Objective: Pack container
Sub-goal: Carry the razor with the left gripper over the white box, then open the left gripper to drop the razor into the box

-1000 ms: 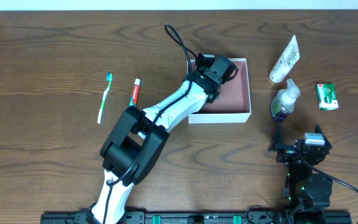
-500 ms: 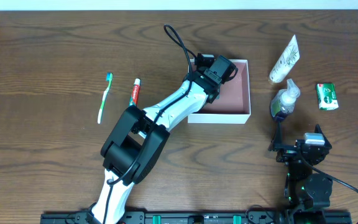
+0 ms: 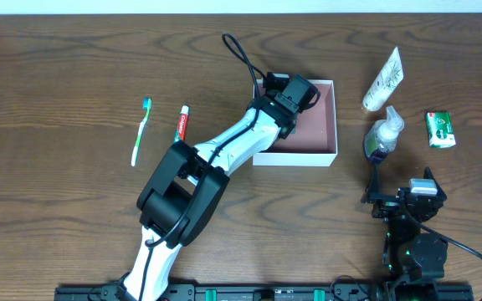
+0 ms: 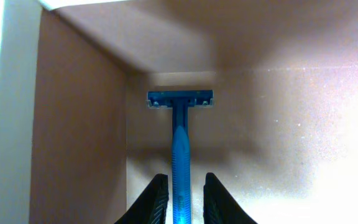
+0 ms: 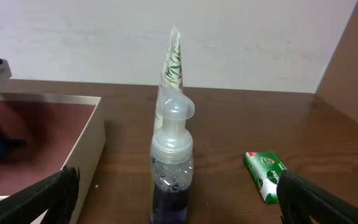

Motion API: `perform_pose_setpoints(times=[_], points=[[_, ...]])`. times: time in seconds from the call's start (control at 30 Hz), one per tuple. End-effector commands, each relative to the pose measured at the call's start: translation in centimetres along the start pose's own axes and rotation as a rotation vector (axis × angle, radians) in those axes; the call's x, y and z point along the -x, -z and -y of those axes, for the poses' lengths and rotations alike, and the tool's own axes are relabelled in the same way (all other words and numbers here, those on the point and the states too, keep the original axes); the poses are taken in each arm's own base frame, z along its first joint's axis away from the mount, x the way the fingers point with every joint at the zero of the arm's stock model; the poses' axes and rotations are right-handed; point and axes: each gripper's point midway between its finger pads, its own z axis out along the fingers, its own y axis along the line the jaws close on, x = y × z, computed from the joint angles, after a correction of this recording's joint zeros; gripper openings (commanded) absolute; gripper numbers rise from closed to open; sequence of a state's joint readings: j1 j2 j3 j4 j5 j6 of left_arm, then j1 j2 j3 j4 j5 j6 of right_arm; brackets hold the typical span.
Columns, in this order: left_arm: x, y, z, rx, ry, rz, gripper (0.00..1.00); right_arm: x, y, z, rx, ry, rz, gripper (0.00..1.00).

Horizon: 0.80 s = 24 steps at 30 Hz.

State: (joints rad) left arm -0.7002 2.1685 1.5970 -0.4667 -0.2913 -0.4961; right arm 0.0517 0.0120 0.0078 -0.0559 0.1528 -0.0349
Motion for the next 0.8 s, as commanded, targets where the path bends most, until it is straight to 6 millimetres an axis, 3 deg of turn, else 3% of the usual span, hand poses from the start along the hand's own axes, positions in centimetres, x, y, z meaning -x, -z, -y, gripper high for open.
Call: perform_pose_setpoints(times=[0.0,0.13,0.23,0.27,0.33,0.47,0.53,0.6,0.67,0.77], points=[[2.2,1.0,0.3,-0.019,-0.016,0.043,0.21,0.0,0.0,-0.4,0.015,0.012,0.001,0.99],[4.5,4.4,1.5,-0.104,-0.012,0.072,0.24,0.0,0.0,-0.4,0.015,0.012,0.001,0.99],[6.7,8.2,1.4,-0.144,-0.002,0.124,0.32,0.0,0.0,-0.4,0.015,0.012,0.001,0.99],[7.3,9.5,1.2,-0.153,-0.011,0.147,0.38,0.0,0.0,-0.4,0.015,0.012,0.001,0.99],[8.7,12.3,0.3,-0.166,-0.036,0.193,0.48,0.0,0.0,-0.4,0.015,0.012,0.002,0.99],[10.5,16.7,-3.8,-0.136,-0.08,0.244,0.51,0.0,0.0,-0.4,0.015,0.012,0.001,0.99],[10.7,17.3,-7.2,-0.079,-0.084,0.222,0.51,0.0,0.0,-0.4,0.015,0.012,0.001,0.99],[10.3,16.5,-10.5,-0.021,-0.078,0.168,0.52,0.0,0.0,-0.4,0.015,0.012,0.001,0.99],[9.2,14.7,-14.8,0.055,-0.038,0.078,0.52,0.0,0.0,-0.4,0.015,0.012,0.001,0.99],[7.5,12.2,-18.9,0.067,-0.044,-0.038,0.52,0.0,0.0,-0.4,0.015,0.012,0.001,0.99]])
